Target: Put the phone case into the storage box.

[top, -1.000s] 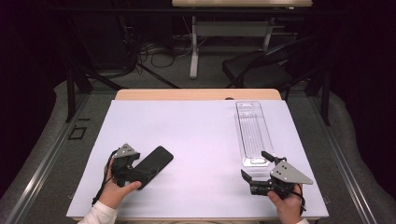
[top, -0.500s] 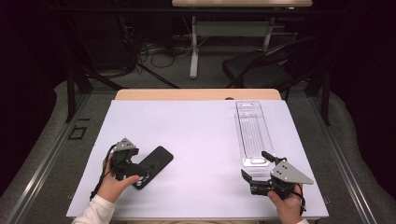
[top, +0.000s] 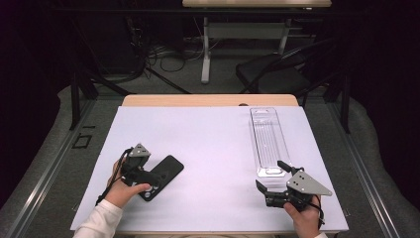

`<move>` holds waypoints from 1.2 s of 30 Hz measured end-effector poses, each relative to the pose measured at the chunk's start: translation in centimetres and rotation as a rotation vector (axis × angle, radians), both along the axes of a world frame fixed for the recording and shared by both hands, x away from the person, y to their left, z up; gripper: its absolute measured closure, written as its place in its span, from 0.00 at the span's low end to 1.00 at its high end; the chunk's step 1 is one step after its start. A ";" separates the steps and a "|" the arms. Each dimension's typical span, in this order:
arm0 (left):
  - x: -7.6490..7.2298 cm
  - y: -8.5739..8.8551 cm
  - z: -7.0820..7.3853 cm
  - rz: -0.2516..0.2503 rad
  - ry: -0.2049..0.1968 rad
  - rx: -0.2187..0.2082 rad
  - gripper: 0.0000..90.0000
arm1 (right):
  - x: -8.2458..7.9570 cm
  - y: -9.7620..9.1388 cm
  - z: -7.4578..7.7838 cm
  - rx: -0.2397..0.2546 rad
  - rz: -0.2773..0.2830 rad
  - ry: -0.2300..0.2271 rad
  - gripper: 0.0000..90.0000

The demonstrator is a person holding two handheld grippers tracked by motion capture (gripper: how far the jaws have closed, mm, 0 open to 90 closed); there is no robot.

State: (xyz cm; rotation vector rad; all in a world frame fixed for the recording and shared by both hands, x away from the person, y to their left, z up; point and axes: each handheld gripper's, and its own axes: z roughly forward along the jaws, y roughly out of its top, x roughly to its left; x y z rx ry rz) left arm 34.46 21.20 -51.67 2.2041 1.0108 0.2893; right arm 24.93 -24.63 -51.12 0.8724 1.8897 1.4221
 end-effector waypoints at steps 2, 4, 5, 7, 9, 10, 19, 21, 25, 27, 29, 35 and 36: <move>0.2 -0.1 -0.3 0.004 0.016 0.018 0.01 | 0.0 0.0 0.0 0.001 0.000 0.000 0.07; 0.4 -0.1 -0.6 0.014 0.026 0.024 0.01 | 0.0 0.0 0.0 0.000 -0.001 0.000 0.07; 0.5 -0.1 -0.7 0.018 0.031 0.026 0.01 | 0.0 0.0 0.0 -0.001 0.000 0.002 0.07; 0.6 -0.1 -1.1 0.022 0.038 0.040 0.01 | 0.0 0.0 0.0 -0.001 0.001 0.001 0.07; 0.6 -0.2 -1.6 0.024 0.045 0.055 0.01 | 0.0 0.0 0.0 -0.002 0.002 0.001 0.07; 0.6 -0.2 -1.8 0.024 0.048 0.057 0.01 | 0.0 0.0 0.0 -0.001 0.002 0.001 0.07; 0.8 -0.3 -3.2 0.025 0.081 0.073 0.02 | 0.0 0.0 -0.1 -0.006 0.004 0.001 0.07; 0.7 -0.5 -3.4 0.022 0.086 0.077 0.02 | 0.0 0.0 -0.1 -0.005 0.004 0.001 0.07; 0.6 -0.8 -3.9 0.009 0.100 0.099 0.02 | 0.1 0.0 -0.1 -0.005 0.005 0.001 0.07; 0.5 -0.9 -4.0 0.008 0.096 0.108 0.02 | 0.0 -0.1 -0.1 -0.005 0.006 0.000 0.07; 0.5 -0.9 -4.0 0.007 0.096 0.111 0.02 | 0.0 -0.1 -0.1 -0.006 0.006 0.000 0.07; 0.2 -1.1 -4.0 0.009 0.084 0.141 0.02 | 0.0 0.0 -0.1 -0.004 0.006 0.002 0.07; 0.1 -1.1 -4.0 0.011 0.083 0.142 0.02 | 0.0 -0.1 -0.1 -0.004 0.007 0.002 0.07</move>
